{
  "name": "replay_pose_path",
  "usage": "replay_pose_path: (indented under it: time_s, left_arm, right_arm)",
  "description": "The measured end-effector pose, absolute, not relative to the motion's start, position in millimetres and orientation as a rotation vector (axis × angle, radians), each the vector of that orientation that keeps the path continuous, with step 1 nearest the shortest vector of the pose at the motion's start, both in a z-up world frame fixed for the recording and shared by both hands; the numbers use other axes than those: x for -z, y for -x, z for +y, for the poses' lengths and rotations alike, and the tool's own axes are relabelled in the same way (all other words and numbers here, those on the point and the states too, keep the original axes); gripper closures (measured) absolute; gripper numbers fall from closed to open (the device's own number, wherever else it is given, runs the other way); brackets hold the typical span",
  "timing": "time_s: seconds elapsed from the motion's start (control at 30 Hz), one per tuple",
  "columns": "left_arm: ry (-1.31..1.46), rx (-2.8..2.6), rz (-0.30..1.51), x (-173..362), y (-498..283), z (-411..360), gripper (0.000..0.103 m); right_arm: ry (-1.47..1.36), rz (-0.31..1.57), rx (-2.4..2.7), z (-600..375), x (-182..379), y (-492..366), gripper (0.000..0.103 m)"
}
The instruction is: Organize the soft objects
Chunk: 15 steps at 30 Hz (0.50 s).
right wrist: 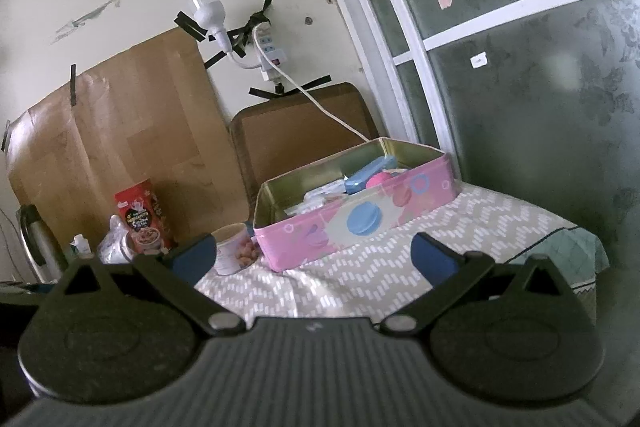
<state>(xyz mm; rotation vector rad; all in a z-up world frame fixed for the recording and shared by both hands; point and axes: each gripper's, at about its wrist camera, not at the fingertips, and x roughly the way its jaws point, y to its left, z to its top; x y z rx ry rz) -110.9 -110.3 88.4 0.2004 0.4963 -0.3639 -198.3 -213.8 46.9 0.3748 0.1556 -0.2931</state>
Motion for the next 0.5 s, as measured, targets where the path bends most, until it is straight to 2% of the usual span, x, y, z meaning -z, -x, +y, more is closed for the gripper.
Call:
replay_pose_path:
  time_s: [0.5]
  left_arm:
    - [-0.213, 0.38, 0.496, -87.8, 114.7, -110.8, 0.0]
  right_arm:
    - [-0.406, 0.126, 0.282, -211.4, -44.7, 206.9, 0.0]
